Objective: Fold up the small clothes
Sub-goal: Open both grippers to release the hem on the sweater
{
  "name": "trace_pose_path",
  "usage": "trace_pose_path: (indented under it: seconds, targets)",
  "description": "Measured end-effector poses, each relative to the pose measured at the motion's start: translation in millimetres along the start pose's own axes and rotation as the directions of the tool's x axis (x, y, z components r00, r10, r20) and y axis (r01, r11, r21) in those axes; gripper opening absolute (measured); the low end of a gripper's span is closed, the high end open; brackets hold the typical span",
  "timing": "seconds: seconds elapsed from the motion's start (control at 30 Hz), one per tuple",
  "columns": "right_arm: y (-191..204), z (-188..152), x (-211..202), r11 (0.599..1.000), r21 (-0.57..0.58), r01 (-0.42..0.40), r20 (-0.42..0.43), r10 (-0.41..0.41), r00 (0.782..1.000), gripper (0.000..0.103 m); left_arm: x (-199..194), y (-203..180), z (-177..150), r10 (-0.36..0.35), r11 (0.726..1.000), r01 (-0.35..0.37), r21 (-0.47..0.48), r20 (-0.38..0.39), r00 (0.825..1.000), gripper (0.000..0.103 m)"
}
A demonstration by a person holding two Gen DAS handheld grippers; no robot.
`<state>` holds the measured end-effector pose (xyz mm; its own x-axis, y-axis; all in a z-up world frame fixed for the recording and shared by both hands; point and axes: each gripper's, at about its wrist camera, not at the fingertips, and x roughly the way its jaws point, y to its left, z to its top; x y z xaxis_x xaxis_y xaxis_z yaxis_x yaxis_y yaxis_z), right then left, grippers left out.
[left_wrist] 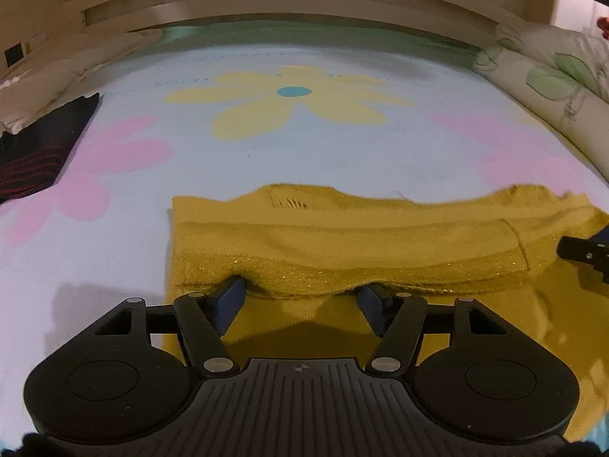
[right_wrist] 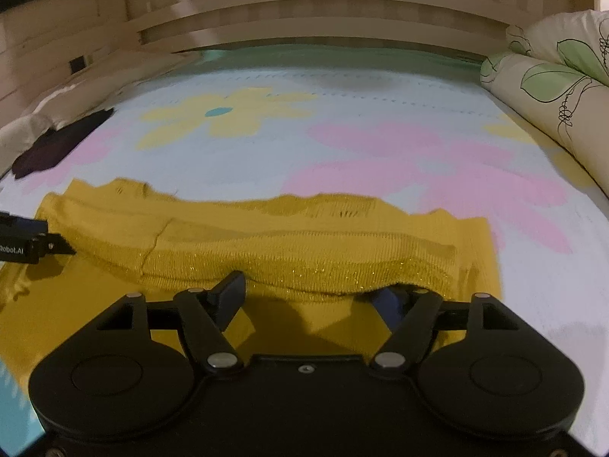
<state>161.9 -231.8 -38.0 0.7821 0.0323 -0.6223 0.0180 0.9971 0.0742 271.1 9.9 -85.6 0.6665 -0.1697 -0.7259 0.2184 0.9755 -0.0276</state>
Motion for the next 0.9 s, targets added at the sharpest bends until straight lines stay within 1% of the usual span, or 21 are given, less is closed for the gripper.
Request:
trace_pose_path:
  seconds: [0.1, 0.2, 0.3, 0.37, 0.47, 0.53, 0.6, 0.7, 0.77, 0.9]
  targets:
    - [-5, 11, 8, 0.998, 0.058, 0.014, 0.019, -0.015, 1.0, 0.078, 9, 5, 10, -0.008, 1.0, 0.008, -0.012, 0.0, 1.0, 0.063]
    - [-13, 21, 15, 0.993, 0.118, 0.028, 0.019, -0.03, 0.999, 0.077, 16, 11, 17, -0.014, 0.999, 0.014, -0.04, -0.003, 1.0, 0.064]
    - [-25, 24, 20, 0.98, 0.197, 0.038, 0.019, -0.043, 0.999, 0.076, 23, 18, 23, -0.023, 0.997, 0.023, -0.076, -0.008, 1.0, 0.067]
    - [-32, 25, 23, 0.972, 0.229, 0.045, 0.017, -0.05, 0.999, 0.076, 25, 20, 25, -0.028, 0.996, 0.027, -0.084, -0.011, 1.0, 0.071]
    - [-38, 25, 21, 0.966, 0.253, 0.046, 0.024, -0.054, 0.998, 0.077, 29, 23, 28, -0.033, 0.995, 0.031, -0.09, -0.024, 0.999, 0.075]
    - [-38, 27, 18, 0.966, 0.255, 0.044, 0.033, -0.054, 0.998, 0.083, 30, 23, 31, -0.036, 0.994, 0.034, -0.101, -0.023, 0.999, 0.077]
    - [-36, 30, 13, 0.97, 0.239, 0.043, 0.047, -0.055, 0.997, 0.088, 32, 25, 33, -0.046, 0.992, 0.043, -0.121, -0.024, 0.999, 0.081]
    - [-31, 37, 0, 0.98, 0.192, 0.045, 0.07, -0.059, 0.996, 0.094, 38, 25, 37, -0.049, 0.989, 0.045, -0.14, -0.026, 0.998, 0.082]
    - [-27, 40, -9, 0.988, 0.149, 0.032, 0.077, -0.044, 0.996, 0.097, 41, 25, 41, -0.055, 0.987, 0.05, -0.152, -0.029, 0.998, 0.082]
    - [-15, 40, -25, 0.998, 0.059, 0.002, 0.063, -0.006, 0.998, 0.097, 46, 31, 48, -0.075, 0.976, 0.067, -0.206, -0.033, 0.997, 0.082]
